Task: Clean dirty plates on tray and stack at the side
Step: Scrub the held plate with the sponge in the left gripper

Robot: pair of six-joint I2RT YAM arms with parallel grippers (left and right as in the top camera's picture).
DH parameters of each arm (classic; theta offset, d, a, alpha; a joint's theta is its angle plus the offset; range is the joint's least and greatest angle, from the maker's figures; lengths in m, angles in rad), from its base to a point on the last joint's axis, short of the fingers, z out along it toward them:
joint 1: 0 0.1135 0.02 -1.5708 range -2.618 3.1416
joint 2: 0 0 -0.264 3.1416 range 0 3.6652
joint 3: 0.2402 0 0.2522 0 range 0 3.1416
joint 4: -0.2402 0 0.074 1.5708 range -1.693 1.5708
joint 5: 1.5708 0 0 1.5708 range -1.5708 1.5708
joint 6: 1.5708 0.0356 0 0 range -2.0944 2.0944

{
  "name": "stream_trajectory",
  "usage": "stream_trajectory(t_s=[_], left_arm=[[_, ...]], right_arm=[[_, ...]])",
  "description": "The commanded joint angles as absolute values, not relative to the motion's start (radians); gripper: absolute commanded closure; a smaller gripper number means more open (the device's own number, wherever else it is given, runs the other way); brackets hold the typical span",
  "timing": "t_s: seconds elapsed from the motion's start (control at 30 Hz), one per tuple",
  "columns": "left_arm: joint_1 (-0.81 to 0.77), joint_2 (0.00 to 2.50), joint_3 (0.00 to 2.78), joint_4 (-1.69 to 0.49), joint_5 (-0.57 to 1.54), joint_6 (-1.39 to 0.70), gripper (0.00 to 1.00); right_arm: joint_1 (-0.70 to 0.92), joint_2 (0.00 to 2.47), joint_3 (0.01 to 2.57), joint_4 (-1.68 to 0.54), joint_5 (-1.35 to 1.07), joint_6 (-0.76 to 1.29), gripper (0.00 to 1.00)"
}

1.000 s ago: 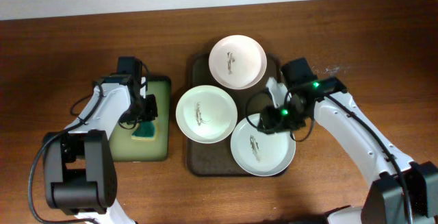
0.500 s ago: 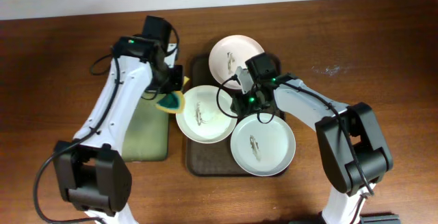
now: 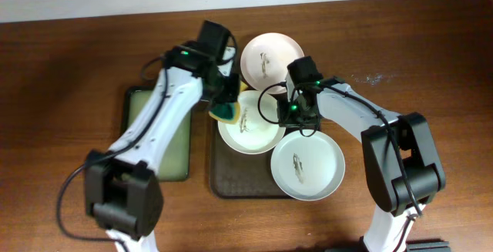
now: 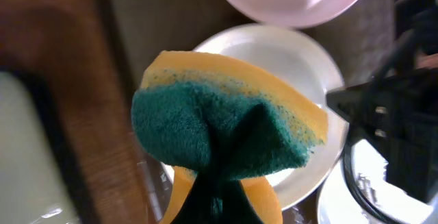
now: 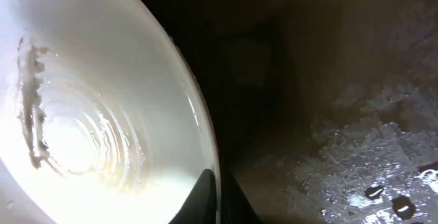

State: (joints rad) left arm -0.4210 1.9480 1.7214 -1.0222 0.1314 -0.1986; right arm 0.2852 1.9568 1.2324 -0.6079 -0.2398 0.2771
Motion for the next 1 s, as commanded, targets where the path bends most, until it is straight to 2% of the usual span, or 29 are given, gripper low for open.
stream_trajectory(t_s=[0.0,0.07,0.17,0.33,0.4,0.43,0.5,0.57,0.67,0.77,0.87,0.97], left_arm=[[-0.468,2.123,1.732,-1.002,0.213,-0.278,1.00],[-0.474,2.210,1.732,-0.972,0.271,-0.300,1.00],[-0.513,2.342,1.732,-0.886,0.478,-0.321,1.00],[-0.587,2.356,1.736,-0.814,0.556,-0.321,1.00],[-0.585,2.356,1.736,-0.764,0.707,-0.321,1.00],[-0.587,2.356,1.736,-0.753,0.707,-0.321,1.00],[-0.585,2.356,1.736,-0.752,0.620,-0.320,1.00],[-0.585,2.356,1.736,-0.793,0.442,-0.321,1.00],[-0.547,2.356,1.815,-1.006,0.036,-0.348,1.00],[-0.495,2.356,1.970,-1.163,-0.152,-0.352,1.00],[-0.442,2.356,1.997,-1.174,-0.134,-0.352,1.00],[-0.461,2.358,1.996,-1.126,0.125,-0.340,1.00]], right_arm=[[0.287,1.939,1.240,-0.626,-0.179,0.240,0.96],[0.289,1.939,1.240,-0.628,-0.179,0.240,0.96],[0.289,1.939,1.240,-0.629,-0.179,0.240,0.96],[0.289,1.939,1.240,-0.629,-0.180,0.240,0.96],[0.289,1.939,1.240,-0.629,-0.179,0.240,0.96],[0.289,1.939,1.240,-0.629,-0.179,0.240,0.96],[0.289,1.939,1.240,-0.630,-0.183,0.240,0.96],[0.289,1.939,1.240,-0.636,-0.183,0.240,0.96],[0.289,1.939,1.240,-0.640,-0.183,0.240,0.96],[0.289,1.939,1.240,-0.642,-0.183,0.240,0.96],[0.288,1.939,1.240,-0.647,-0.183,0.240,0.96],[0.288,1.939,1.240,-0.647,-0.183,0.240,0.96]])
